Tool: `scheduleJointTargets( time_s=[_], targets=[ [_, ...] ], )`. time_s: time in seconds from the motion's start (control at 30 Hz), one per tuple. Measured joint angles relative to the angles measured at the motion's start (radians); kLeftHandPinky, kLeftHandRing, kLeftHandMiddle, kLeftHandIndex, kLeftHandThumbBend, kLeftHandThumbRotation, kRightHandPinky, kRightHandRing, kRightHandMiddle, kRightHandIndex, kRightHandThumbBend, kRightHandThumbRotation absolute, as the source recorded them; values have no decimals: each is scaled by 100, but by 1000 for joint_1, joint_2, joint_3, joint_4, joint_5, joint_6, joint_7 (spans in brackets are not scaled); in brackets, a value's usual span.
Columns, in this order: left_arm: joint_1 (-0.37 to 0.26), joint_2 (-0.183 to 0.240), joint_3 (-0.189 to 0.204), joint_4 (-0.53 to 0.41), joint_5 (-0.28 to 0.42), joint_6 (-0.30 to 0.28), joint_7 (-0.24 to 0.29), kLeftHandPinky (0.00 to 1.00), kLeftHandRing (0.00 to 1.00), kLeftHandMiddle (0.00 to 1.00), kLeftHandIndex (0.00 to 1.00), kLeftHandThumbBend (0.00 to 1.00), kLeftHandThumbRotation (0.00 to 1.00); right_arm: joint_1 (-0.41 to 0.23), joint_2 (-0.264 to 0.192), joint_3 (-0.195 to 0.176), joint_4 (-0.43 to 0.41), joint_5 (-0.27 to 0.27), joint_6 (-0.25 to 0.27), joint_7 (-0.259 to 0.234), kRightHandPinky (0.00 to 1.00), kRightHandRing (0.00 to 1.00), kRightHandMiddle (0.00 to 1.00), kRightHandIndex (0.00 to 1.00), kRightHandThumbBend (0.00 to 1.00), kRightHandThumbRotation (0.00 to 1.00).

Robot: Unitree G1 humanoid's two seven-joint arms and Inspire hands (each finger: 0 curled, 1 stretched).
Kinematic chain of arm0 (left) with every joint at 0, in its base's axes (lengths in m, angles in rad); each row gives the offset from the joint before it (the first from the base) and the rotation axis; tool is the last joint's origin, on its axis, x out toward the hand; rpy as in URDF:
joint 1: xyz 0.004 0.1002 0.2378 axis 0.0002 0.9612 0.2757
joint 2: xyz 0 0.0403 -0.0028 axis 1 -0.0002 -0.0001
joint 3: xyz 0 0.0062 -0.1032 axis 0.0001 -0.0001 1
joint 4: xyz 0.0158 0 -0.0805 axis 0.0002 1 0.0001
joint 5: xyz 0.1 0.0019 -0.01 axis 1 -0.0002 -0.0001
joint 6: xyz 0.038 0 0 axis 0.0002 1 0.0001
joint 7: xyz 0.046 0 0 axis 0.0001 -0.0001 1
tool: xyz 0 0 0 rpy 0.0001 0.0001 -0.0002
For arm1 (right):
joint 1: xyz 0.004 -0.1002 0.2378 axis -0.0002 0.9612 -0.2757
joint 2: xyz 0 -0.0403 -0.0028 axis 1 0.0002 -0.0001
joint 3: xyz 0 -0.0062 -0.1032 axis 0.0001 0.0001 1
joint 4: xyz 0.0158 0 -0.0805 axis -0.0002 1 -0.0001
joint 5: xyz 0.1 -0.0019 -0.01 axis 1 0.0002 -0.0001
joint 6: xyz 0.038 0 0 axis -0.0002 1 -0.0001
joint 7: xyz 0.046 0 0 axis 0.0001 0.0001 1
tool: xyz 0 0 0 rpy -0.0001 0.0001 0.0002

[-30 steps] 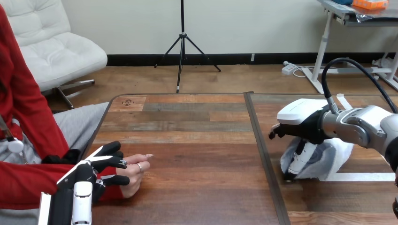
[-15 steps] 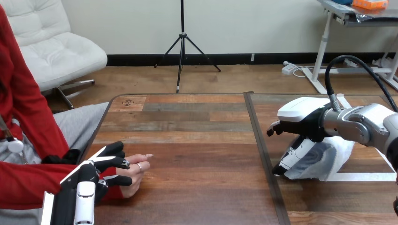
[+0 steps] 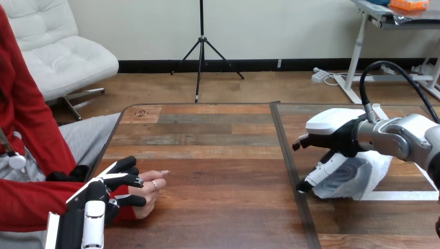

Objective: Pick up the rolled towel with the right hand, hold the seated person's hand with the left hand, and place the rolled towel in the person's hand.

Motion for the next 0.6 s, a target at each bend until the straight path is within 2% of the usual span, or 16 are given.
scheduleJointTargets(
  time_s=[0.27,0.6],
  targets=[
    [0,0,0,0,1,0,0,52,76,77,51,46,100,0,-2,-38,-4,49,-25,26,73,84,88,90,100,86],
    [-1,0,0,0,1,1,1,53,77,78,51,47,100,0,-21,-90,-34,106,-66,80,75,86,90,92,100,89]
  ],
)
